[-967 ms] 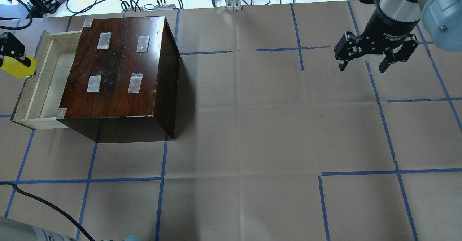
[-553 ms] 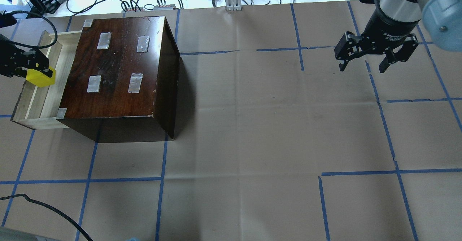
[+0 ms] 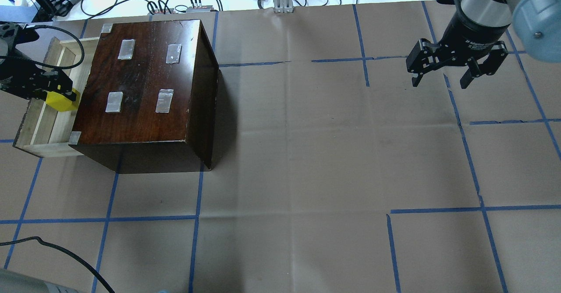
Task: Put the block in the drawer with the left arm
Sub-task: 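Lower the cube into the drawer and open the left gripper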
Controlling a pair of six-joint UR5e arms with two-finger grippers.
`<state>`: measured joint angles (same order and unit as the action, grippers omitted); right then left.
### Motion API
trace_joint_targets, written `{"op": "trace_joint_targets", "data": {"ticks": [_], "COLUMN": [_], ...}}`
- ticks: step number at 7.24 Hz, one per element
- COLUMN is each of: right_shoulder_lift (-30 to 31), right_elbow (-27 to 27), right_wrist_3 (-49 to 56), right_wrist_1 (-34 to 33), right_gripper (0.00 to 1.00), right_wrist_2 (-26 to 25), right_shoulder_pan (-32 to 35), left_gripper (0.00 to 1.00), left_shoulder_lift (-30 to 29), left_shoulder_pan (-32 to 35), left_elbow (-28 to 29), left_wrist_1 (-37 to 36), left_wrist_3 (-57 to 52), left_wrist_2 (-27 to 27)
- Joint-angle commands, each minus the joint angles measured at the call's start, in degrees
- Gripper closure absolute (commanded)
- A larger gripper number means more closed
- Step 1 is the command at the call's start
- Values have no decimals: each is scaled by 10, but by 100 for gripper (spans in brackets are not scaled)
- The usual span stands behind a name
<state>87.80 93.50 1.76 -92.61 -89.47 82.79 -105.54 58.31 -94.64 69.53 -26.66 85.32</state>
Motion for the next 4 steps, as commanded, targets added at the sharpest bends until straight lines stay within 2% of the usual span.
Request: {"op": "trace_joint_targets", "data": {"ticks": [1,2,4], "right_shoulder_lift": [0,0,0], "right_elbow": [0,0,0], "right_wrist_3": [0,0,0], "right_wrist_1": [0,0,1], "right_gripper": [0,0,0], "right_wrist_2": [0,0,0], "right_shoulder_pan": [0,0,0], "left_gripper": [4,1,1], "left_shoulder_lift": [-10,-9,22], "left_shoulder_pan": [6,7,9], "left_elbow": [-2,-2,15], "left_wrist_1": [-27,-46,-40], "left_wrist_3": [-3,-2,-2], "left_wrist_2": [19,19,18]}}
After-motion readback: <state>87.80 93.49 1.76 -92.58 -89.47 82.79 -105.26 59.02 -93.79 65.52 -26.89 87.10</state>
